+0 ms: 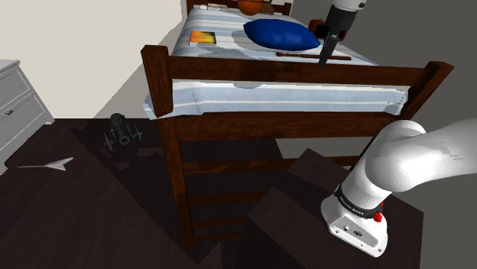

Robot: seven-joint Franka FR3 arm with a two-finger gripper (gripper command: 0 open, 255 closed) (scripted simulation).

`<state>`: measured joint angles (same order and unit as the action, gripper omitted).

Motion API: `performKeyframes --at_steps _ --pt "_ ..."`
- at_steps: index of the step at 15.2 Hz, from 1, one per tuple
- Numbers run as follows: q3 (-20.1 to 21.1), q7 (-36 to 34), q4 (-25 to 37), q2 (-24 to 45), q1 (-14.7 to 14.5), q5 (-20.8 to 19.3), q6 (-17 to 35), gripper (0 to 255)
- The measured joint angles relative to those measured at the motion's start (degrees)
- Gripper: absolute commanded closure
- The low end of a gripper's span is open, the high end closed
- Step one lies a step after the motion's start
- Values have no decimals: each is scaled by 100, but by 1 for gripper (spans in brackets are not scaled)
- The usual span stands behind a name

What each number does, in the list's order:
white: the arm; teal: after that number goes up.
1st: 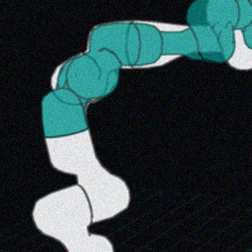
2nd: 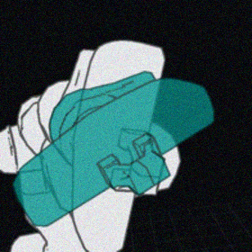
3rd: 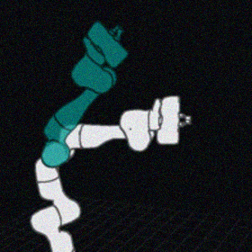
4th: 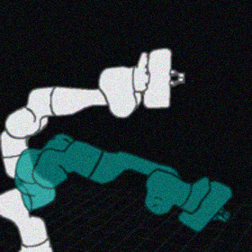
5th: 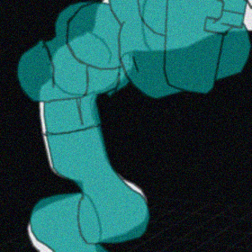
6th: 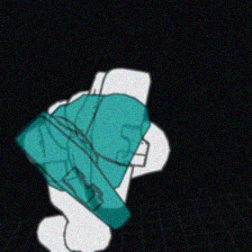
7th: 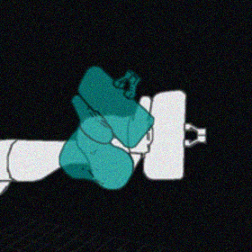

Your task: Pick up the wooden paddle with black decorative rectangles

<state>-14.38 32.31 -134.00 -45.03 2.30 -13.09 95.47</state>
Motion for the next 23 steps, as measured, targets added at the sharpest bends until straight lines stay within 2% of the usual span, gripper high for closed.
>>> performKeyframes --at_steps 8,15,17,20,23 --pt "-1202 1776 828 1031 -111 -553 255 0" --pt "-2223 3329 1815 2234 -388 -549 536 0" --pt "-2583 3880 2225 2702 -478 -408 599 0" --pt "-3096 4716 2880 3555 -599 11 711 0" --pt "-3540 5692 3617 4602 -509 710 783 0"
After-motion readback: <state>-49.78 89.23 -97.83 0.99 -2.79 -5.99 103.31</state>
